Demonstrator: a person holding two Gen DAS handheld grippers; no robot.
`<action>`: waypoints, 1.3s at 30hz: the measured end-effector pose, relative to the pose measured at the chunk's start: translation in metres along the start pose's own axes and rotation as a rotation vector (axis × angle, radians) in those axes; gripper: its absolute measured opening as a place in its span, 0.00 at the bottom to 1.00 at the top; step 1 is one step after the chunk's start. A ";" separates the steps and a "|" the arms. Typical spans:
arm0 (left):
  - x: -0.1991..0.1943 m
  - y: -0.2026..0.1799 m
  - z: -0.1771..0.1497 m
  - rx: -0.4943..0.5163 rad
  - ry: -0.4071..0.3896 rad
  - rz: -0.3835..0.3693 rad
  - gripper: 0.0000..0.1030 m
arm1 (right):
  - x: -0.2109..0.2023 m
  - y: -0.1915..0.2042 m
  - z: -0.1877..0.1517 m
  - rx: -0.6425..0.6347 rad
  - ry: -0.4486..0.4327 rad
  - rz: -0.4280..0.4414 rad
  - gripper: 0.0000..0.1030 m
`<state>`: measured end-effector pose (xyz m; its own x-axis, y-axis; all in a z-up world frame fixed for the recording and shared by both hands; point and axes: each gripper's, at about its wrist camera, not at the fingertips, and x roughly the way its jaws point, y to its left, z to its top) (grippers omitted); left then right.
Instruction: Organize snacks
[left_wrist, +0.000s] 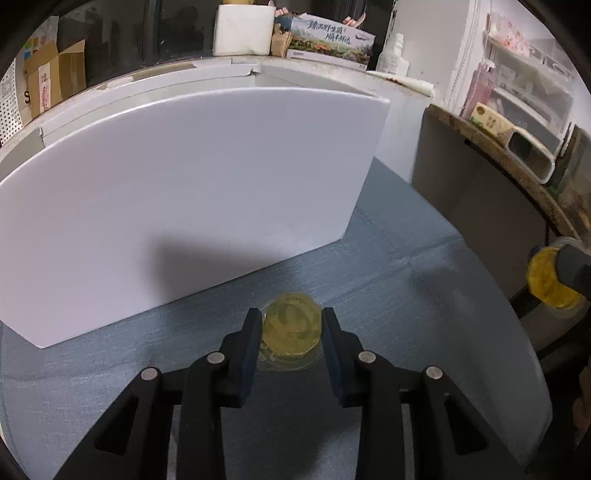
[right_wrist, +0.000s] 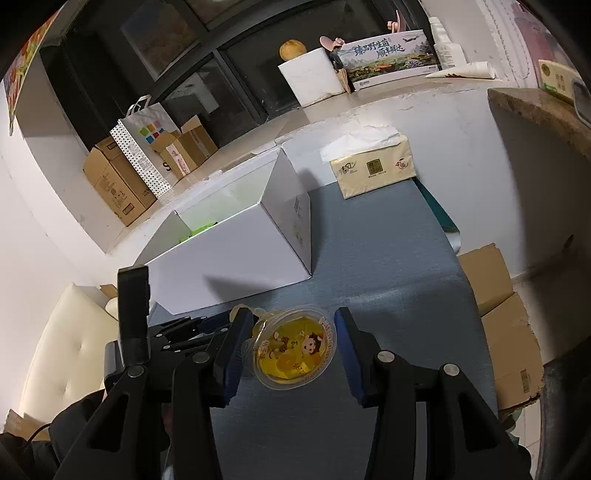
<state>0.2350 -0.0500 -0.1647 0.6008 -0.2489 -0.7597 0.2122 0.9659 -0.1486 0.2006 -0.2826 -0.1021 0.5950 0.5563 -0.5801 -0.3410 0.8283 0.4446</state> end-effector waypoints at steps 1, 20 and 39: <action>-0.004 0.001 -0.001 0.005 -0.009 -0.002 0.35 | 0.003 0.002 0.001 -0.005 0.003 0.003 0.48; -0.163 0.048 -0.007 -0.064 -0.269 -0.001 0.35 | 0.030 0.071 0.019 -0.147 0.012 0.098 0.48; -0.095 0.127 0.107 -0.160 -0.245 0.071 1.00 | 0.156 0.105 0.148 -0.224 0.087 0.003 0.93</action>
<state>0.2874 0.0882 -0.0433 0.7819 -0.1712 -0.5995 0.0501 0.9757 -0.2132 0.3655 -0.1188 -0.0456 0.5322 0.5540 -0.6402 -0.5009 0.8157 0.2895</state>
